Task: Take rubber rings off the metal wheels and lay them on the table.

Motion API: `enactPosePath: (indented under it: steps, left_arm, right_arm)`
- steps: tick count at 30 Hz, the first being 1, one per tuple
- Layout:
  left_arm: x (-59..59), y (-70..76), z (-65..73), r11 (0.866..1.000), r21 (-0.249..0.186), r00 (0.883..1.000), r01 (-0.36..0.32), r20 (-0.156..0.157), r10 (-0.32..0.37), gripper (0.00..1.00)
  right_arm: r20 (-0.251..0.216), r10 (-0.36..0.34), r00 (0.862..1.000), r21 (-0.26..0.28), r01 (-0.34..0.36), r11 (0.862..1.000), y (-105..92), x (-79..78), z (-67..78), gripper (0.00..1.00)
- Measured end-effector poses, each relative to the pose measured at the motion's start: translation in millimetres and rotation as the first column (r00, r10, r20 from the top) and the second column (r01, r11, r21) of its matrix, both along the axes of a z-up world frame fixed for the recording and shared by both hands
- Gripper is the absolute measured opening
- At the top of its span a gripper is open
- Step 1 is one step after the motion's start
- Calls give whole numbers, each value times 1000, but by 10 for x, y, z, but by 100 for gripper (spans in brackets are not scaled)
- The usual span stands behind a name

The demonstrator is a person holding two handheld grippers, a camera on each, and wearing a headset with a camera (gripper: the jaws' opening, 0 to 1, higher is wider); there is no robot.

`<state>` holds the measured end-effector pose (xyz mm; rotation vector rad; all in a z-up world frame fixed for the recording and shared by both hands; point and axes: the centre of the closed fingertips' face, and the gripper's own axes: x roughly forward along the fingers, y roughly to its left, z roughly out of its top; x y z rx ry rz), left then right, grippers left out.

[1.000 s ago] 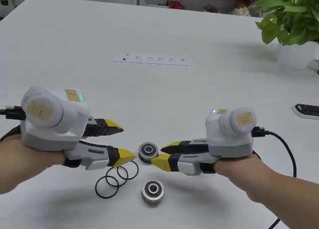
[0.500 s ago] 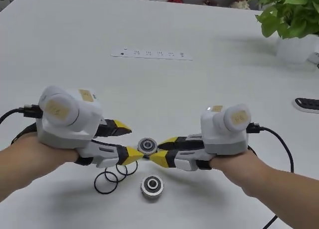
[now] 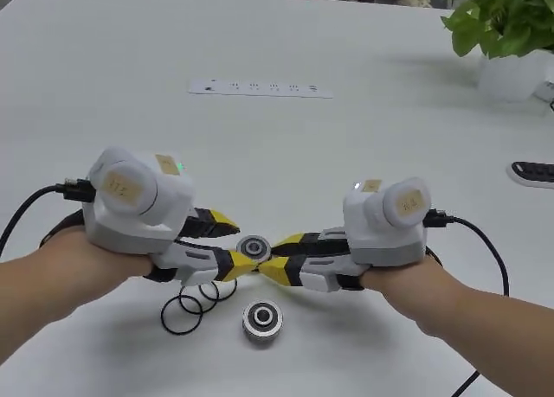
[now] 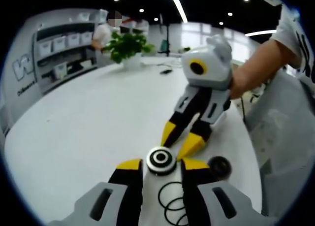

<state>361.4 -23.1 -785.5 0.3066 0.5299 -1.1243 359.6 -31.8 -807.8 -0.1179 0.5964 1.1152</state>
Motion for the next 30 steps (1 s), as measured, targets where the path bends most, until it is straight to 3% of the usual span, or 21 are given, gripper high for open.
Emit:
enactPosePath:
  steps: [14,22,26,30]
  left_arm:
    - [13,-50,-50,999,25,1000,24,0,-24,19]
    - [42,-61,-46,1000,24,1000,-6,-9,6,14]
    - [44,-68,-48,999,27,1000,-20,-6,21,14]
    - [48,-71,-52,999,47,1000,-20,17,19,13]
  right_arm:
    - [0,-7,1000,8,7,1000,-20,9,-9,10]
    - [-7,-17,1000,16,17,1000,-42,16,-10,1]
    - [-31,-42,999,30,43,999,-48,35,-13,0]
    - [-103,-103,989,68,110,992,-60,64,-14,0]
